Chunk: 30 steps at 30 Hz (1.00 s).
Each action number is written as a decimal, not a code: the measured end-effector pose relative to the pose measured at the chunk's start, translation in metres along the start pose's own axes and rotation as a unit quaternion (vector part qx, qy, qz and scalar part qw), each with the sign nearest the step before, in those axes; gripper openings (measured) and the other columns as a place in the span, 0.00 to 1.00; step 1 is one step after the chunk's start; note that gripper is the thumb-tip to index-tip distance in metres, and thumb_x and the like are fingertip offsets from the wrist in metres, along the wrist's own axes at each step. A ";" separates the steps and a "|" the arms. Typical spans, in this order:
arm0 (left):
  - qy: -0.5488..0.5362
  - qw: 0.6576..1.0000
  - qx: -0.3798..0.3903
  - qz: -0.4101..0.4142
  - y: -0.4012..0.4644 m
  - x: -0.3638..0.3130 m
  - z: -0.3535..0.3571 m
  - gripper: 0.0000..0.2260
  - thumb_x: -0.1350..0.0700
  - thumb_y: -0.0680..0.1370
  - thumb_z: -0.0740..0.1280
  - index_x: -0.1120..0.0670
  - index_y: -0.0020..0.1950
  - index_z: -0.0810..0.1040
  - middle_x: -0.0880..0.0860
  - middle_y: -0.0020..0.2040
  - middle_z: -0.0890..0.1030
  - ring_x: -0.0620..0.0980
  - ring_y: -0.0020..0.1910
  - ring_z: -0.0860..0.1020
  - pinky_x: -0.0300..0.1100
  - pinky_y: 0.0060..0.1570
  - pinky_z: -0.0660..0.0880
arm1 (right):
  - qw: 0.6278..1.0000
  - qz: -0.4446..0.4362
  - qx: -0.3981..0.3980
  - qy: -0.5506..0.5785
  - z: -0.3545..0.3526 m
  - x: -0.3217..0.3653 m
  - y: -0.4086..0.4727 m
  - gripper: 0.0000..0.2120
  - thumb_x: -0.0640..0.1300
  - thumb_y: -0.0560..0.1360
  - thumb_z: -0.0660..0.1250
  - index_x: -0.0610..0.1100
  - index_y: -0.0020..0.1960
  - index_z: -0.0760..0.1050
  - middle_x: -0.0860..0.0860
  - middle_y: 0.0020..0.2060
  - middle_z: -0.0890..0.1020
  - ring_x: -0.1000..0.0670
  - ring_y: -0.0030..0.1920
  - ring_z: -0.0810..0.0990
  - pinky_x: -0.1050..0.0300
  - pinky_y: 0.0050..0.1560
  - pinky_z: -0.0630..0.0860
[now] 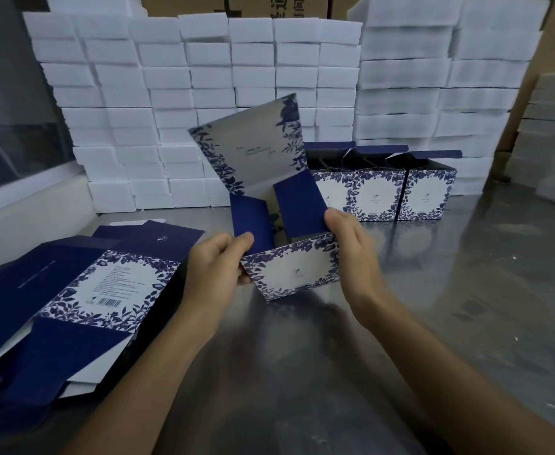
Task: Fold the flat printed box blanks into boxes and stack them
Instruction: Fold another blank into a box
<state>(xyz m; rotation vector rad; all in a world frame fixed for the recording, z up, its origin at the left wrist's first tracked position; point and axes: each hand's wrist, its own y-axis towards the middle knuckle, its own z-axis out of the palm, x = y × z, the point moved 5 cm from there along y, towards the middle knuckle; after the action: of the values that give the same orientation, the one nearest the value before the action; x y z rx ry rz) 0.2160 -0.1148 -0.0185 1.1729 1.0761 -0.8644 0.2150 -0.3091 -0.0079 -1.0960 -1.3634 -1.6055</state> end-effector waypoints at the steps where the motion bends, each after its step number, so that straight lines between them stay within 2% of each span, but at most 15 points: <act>1: 0.007 1.000 -0.006 0.012 -0.001 -0.001 0.000 0.14 0.59 0.78 0.67 0.59 0.34 0.69 0.53 0.24 0.67 0.47 0.22 0.69 0.53 0.38 0.77 | 1.000 -0.023 -0.004 -0.003 0.000 0.004 0.000 0.26 0.60 0.72 0.62 0.47 0.63 0.79 0.54 0.55 0.84 0.58 0.57 0.81 0.66 0.55 0.75; 3: 0.024 0.999 -0.024 0.027 -0.002 -0.001 -0.001 0.15 0.64 0.79 0.65 0.58 0.32 0.68 0.49 0.21 0.62 0.45 0.19 0.64 0.49 0.34 0.75 | 0.999 -0.051 -0.005 -0.008 -0.001 0.006 0.000 0.25 0.58 0.73 0.62 0.46 0.64 0.78 0.53 0.55 0.84 0.59 0.55 0.81 0.71 0.50 0.73; 6: 0.051 0.997 -0.032 0.038 -0.005 -0.001 -0.002 0.19 0.65 0.78 0.63 0.58 0.28 0.64 0.45 0.17 0.60 0.43 0.17 0.64 0.57 0.39 0.77 | 0.997 -0.075 0.003 -0.034 0.000 0.006 0.000 0.25 0.58 0.74 0.62 0.46 0.66 0.77 0.50 0.58 0.82 0.56 0.59 0.80 0.68 0.55 0.75; 8: 0.055 0.997 -0.029 0.037 -0.005 0.000 -0.002 0.18 0.63 0.79 0.64 0.60 0.29 0.65 0.46 0.18 0.59 0.43 0.17 0.64 0.58 0.41 0.78 | 0.995 -0.083 0.006 -0.048 0.000 0.006 -0.001 0.26 0.58 0.75 0.61 0.46 0.67 0.76 0.49 0.60 0.81 0.55 0.60 0.79 0.64 0.58 0.76; 11: 0.023 0.999 -0.039 0.020 0.000 0.004 -0.006 0.23 0.52 0.80 0.66 0.67 0.33 0.67 0.55 0.24 0.62 0.48 0.21 0.63 0.49 0.30 0.75 | 0.994 -0.097 0.010 -0.058 -0.002 0.008 0.000 0.25 0.56 0.75 0.62 0.44 0.67 0.77 0.48 0.61 0.81 0.53 0.61 0.80 0.59 0.60 0.77; 13: 0.021 0.999 -0.043 0.013 0.002 0.005 -0.009 0.25 0.48 0.81 0.65 0.70 0.37 0.69 0.57 0.28 0.65 0.52 0.25 0.65 0.42 0.26 0.73 | 0.992 -0.108 0.019 -0.069 -0.002 0.010 0.001 0.24 0.55 0.75 0.62 0.44 0.66 0.78 0.48 0.60 0.82 0.53 0.60 0.80 0.59 0.58 0.77; 15: 0.051 0.997 -0.049 0.021 0.003 0.006 -0.011 0.24 0.50 0.82 0.63 0.66 0.33 0.67 0.55 0.26 0.64 0.51 0.25 0.65 0.42 0.26 0.73 | 0.989 -0.116 0.033 -0.083 0.000 0.011 0.001 0.25 0.56 0.75 0.63 0.44 0.66 0.78 0.50 0.60 0.82 0.56 0.59 0.80 0.62 0.56 0.76; 18: 0.074 0.995 -0.065 0.023 0.001 0.006 -0.011 0.23 0.56 0.82 0.61 0.55 0.27 0.60 0.44 0.18 0.59 0.43 0.17 0.62 0.49 0.33 0.74 | 0.987 -0.133 0.035 -0.086 0.000 0.012 -0.002 0.30 0.63 0.73 0.62 0.45 0.67 0.77 0.50 0.61 0.81 0.58 0.59 0.79 0.64 0.55 0.76; 20: 0.062 0.995 -0.073 0.010 -0.001 0.008 -0.010 0.22 0.57 0.82 0.61 0.55 0.28 0.60 0.44 0.18 0.58 0.43 0.17 0.62 0.48 0.32 0.73 | 0.985 -0.138 0.020 -0.103 0.000 0.010 -0.004 0.32 0.68 0.72 0.59 0.49 0.67 0.76 0.51 0.64 0.77 0.57 0.63 0.77 0.63 0.60 0.74; 23: 0.013 0.996 -0.085 -0.021 -0.005 0.011 -0.005 0.18 0.57 0.81 0.61 0.55 0.32 0.63 0.46 0.20 0.58 0.48 0.21 0.63 0.42 0.28 0.70 | 0.983 -0.122 0.004 -0.137 0.004 0.004 -0.008 0.34 0.73 0.69 0.57 0.59 0.70 0.67 0.54 0.71 0.68 0.56 0.71 0.68 0.63 0.68 0.66; 26: -0.035 0.996 -0.065 -0.045 -0.009 0.012 0.005 0.19 0.59 0.81 0.61 0.55 0.31 0.62 0.46 0.19 0.61 0.46 0.18 0.62 0.37 0.21 0.67 | 0.983 -0.107 -0.013 -0.151 0.008 -0.001 -0.014 0.37 0.72 0.65 0.65 0.61 0.70 0.63 0.55 0.72 0.64 0.58 0.75 0.61 0.59 0.73 0.61; 30: -0.047 0.996 -0.019 -0.069 -0.010 0.012 0.013 0.21 0.57 0.80 0.63 0.54 0.28 0.62 0.51 0.20 0.60 0.49 0.19 0.61 0.40 0.24 0.70 | 0.985 -0.103 -0.041 -0.135 0.005 0.002 -0.014 0.31 0.68 0.62 0.68 0.62 0.62 0.66 0.56 0.65 0.69 0.54 0.70 0.68 0.50 0.72 0.66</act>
<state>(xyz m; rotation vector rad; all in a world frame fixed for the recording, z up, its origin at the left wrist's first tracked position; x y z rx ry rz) 0.2123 -0.1294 -0.0324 1.0258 1.1002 -0.9925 0.2018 -0.3019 -0.0110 -1.2950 -1.6452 -1.7198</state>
